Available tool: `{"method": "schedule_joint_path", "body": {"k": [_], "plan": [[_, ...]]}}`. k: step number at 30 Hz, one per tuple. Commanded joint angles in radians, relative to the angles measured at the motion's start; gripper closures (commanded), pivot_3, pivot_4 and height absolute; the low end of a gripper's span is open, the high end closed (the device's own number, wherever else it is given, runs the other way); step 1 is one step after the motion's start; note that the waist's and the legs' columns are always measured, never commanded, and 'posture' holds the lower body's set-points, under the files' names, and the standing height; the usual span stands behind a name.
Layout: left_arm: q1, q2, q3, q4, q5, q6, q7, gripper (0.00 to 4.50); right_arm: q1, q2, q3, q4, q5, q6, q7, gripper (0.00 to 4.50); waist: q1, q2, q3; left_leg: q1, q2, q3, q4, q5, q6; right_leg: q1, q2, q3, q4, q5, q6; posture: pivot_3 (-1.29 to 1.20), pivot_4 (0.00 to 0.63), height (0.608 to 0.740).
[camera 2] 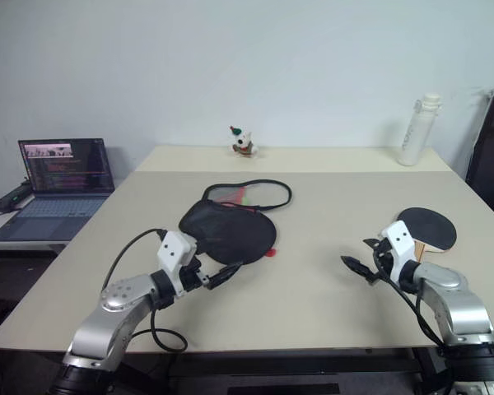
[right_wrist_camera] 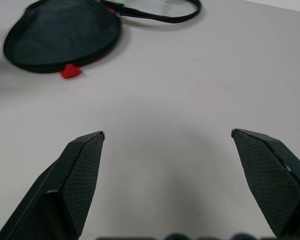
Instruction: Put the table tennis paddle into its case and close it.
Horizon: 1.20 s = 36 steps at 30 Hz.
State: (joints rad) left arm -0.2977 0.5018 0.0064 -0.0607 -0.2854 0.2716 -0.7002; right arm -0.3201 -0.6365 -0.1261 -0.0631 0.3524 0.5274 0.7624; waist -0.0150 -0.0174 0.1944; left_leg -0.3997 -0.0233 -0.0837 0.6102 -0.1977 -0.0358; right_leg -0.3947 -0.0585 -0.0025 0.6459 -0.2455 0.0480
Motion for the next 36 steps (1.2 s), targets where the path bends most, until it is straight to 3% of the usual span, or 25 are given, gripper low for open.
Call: {"method": "schedule_joint_path", "body": {"k": [1, 5, 13, 16, 22, 29, 36], "plan": [[-0.044, 0.005, 0.016, 0.038, 0.004, -0.042, -0.019, 0.0, 0.038, -0.042, -0.045, -0.119, 0.054, 0.069, 0.011, 0.04, 0.001, 0.0, 0.0, 0.0, 0.0, 0.0, 0.0, 0.0, 0.0, 0.0, 0.0, 0.0, 0.0, 0.0, 0.0, 0.0, 0.15, 0.74], [-0.099, 0.017, 0.026, 0.119, 0.001, -0.09, -0.062, 0.0, 0.099, -0.062, -0.035, -0.234, 0.088, 0.142, 0.007, 0.04, 0.005, -0.001, 0.0, 0.0, 0.0, 0.0, 0.001, 0.0, 0.0, 0.0, 0.001, 0.0, 0.0, 0.0, 0.0, 0.0, 0.15, 0.74], [-0.226, 0.094, 0.024, 0.347, 0.003, -0.159, -0.242, 0.0, 0.047, -0.051, -0.089, -0.453, 0.3, 0.4, -0.072, 0.04, 0.003, -0.001, 0.0, 0.0, 0.0, 0.0, 0.001, 0.0, 0.0, 0.0, 0.003, -0.001, 0.0, 0.001, -0.001, 0.0, 0.15, 0.74], [-0.284, 0.124, 0.006, 0.464, 0.02, -0.204, -0.33, 0.0, 0.015, -0.008, -0.031, -0.478, 0.299, 0.411, -0.125, 0.04, 0.004, -0.001, 0.0, 0.0, 0.0, -0.001, 0.001, 0.0, 0.0, 0.0, 0.003, -0.003, 0.0, 0.001, -0.001, 0.0, 0.15, 0.74], [-0.415, 0.078, -0.095, 0.687, 0.112, -0.292, -0.45, 0.0, 0.011, 0.02, -0.016, -0.475, 0.291, 0.378, -0.158, 0.04, 0.014, -0.002, -0.001, -0.002, 0.0, -0.002, 0.001, 0.0, 0.0, 0.0, 0.002, -0.003, -0.001, 0.001, -0.001, 0.0, 0.15, 0.74], [-0.578, 0.023, -0.153, 0.997, 0.218, -0.418, -0.506, 0.0, 0.032, 0.026, -0.016, -0.48, 0.288, 0.358, -0.188, 0.04, 0.01, -0.003, 0.0, -0.002, -0.002, -0.002, 0.001, 0.0, 0.0, -0.001, 0.003, -0.005, 0.0, 0.001, -0.001, 0.0, 0.15, 0.74], [-0.65, 0.016, -0.17, 1.174, 0.3, -0.493, -0.534, 0.0, 0.043, 0.026, -0.033, -0.478, 0.287, 0.339, -0.216, 0.04, 0.005, -0.003, 0.0, -0.002, -0.001, -0.002, 0.001, 0.0, 0.0, -0.002, 0.004, -0.005, 0.0, 0.001, -0.001, 0.0, 0.15, 0.74]]}}
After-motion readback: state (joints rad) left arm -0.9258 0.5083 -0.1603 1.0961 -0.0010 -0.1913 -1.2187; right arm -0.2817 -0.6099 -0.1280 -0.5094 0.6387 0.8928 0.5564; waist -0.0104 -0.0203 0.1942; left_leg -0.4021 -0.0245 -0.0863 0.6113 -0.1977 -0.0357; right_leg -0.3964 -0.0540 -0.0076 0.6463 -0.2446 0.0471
